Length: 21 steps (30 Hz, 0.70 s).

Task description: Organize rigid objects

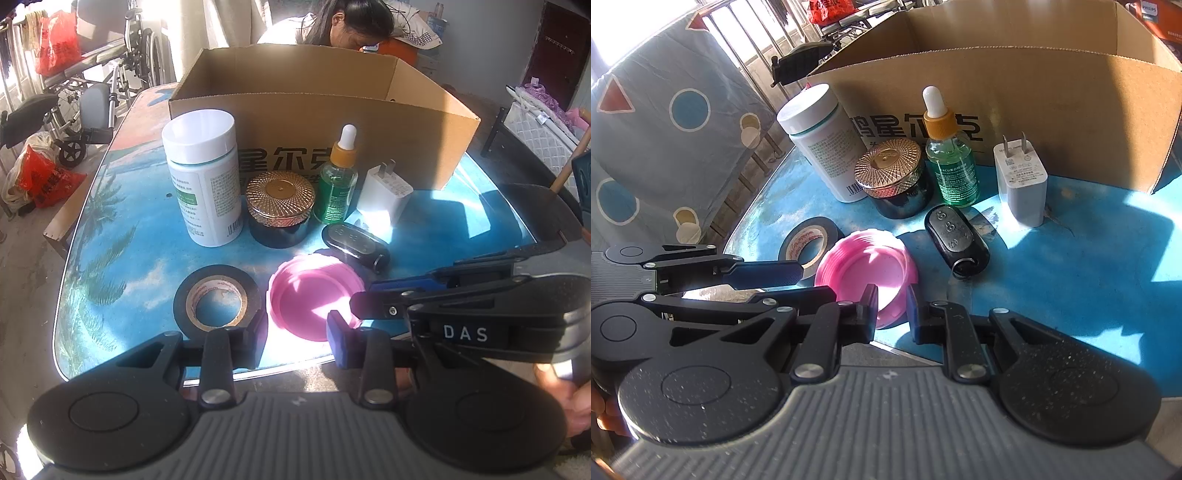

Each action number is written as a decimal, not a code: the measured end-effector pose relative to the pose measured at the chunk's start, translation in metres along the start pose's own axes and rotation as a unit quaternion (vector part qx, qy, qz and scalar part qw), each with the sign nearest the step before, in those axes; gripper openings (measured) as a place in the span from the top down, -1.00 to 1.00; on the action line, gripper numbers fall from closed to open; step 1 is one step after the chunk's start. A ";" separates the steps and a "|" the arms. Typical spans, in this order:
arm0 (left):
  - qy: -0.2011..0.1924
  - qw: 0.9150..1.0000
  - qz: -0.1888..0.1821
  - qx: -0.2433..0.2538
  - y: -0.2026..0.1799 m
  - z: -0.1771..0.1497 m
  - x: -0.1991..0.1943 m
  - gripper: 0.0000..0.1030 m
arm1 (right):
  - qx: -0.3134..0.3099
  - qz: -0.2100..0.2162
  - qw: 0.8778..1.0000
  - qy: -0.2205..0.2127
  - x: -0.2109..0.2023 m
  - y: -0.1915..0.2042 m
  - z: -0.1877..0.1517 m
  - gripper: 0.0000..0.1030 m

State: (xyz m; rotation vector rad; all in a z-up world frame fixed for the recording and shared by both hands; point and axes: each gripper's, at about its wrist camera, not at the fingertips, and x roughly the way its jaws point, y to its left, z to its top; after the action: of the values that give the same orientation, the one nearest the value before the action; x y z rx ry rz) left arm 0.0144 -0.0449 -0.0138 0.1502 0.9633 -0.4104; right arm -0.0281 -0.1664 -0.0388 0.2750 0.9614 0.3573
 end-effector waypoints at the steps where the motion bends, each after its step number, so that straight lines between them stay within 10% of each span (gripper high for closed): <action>1: 0.000 1.000 0.000 0.000 0.000 0.000 0.000 0.32 | 0.000 0.000 1.000 0.000 0.000 0.000 0.000 0.70; 21: 0.003 1.000 -0.004 -0.005 0.001 0.000 0.002 0.32 | 0.002 0.001 1.000 0.001 0.000 -0.001 -0.001 0.69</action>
State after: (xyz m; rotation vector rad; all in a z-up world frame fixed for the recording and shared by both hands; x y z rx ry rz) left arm 0.0156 -0.0448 -0.0150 0.1389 0.9721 -0.4132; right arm -0.0286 -0.1671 -0.0397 0.2791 0.9629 0.3583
